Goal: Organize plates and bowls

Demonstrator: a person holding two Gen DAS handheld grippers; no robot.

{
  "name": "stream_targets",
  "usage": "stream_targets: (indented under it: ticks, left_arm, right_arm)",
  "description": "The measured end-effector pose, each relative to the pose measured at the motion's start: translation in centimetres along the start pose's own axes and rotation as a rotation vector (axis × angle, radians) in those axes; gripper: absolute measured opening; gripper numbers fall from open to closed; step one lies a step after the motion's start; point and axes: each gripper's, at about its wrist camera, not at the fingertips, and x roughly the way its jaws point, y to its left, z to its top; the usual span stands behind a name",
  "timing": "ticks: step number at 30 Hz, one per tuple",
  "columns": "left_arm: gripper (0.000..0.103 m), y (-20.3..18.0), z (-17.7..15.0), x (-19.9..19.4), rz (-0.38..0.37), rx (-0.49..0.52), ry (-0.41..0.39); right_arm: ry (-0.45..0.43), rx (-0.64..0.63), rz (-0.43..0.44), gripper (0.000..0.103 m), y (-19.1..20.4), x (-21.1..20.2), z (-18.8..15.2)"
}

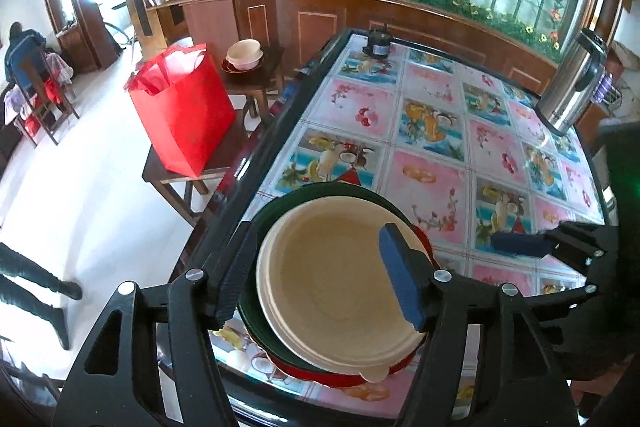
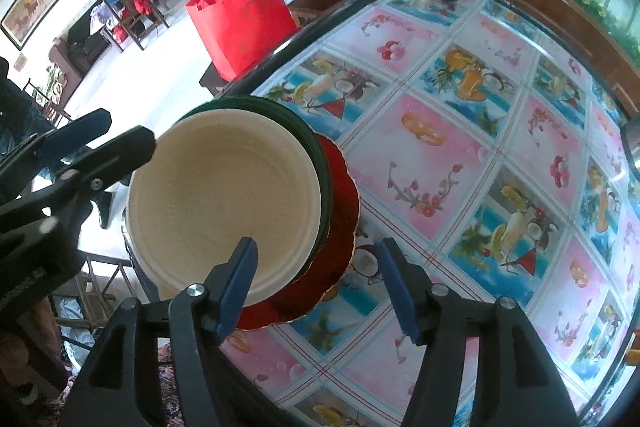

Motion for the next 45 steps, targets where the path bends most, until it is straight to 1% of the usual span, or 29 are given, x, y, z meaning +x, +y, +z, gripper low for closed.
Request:
stream_targets:
  ticks: [1,3,6,10,12,15,19,23,26,28,30,32,35,37,45]
  left_arm:
    - [0.064,-0.2,-0.1,0.0,0.004,0.002,0.002]
    - [0.065,-0.5,-0.3,0.0,0.02,0.008,0.006]
    - [0.064,-0.9,-0.7,0.1,0.026,0.006,0.009]
    - [0.065,-1.2,-1.0,0.1,0.043,0.005,0.01]
    - [0.065,-1.2,-1.2,0.2,0.039,0.003,0.019]
    - [0.065,-1.3,-1.6,0.2,0.058,0.012,0.019]
    - [0.065,-2.0,-2.0,0.3,0.092,0.056,0.02]
    - [0.065,-2.0,-2.4,0.8,0.077,0.065,0.049]
    - [0.065,-2.4,-2.6,0.8,0.103,0.101,0.039]
    - [0.064,-2.6,-2.7,0.6,0.092,0.112,0.032]
    - [0.065,-2.6,-2.8,0.6,0.059,0.112,0.034]
    - [0.065,-2.7,-2.7,0.5,0.044,0.112,0.033]
    - [0.064,-2.9,-2.8,0.3,0.046,0.128,0.019]
    - [0.064,-3.0,-2.8,0.1,0.033,0.131,0.008]
    - [0.064,-2.6,-2.8,0.3,-0.002,0.113,0.021]
  right_arm:
    - [-0.016,0.004,-0.003,0.069,0.0,-0.4,-0.1]
    - [-0.052,0.014,-0.007,0.077,-0.1,-1.1,-0.3]
    - [-0.092,0.038,-0.024,0.078,-0.4,-1.7,-0.8]
    - [-0.112,0.06,-0.023,0.078,-0.6,-1.7,-1.3]
    - [-0.121,0.056,-0.024,0.078,-0.4,-1.7,-1.7]
    - [-0.112,0.057,-0.03,0.078,-0.3,-1.4,-2.4]
    - [-0.089,0.065,-0.027,0.078,-0.6,-1.0,-3.0]
    - [-0.08,0.076,-0.03,0.078,-0.8,-1.2,-3.5]
    - [-0.073,0.085,-0.038,0.078,-1.1,-1.1,-3.8]
    - [-0.07,0.09,-0.04,0.078,-1.2,-1.1,-3.9]
    - [-0.069,0.088,-0.042,0.078,-1.2,-1.1,-3.9]
    - [-0.066,0.084,-0.042,0.078,-1.0,-1.0,-3.9]
    - [-0.053,0.077,-0.044,0.078,-0.8,-0.7,-3.9]
    - [-0.05,0.076,-0.04,0.078,-0.7,-0.7,-3.9]
    - [-0.051,0.072,-0.042,0.079,-0.7,-0.7,-3.8]
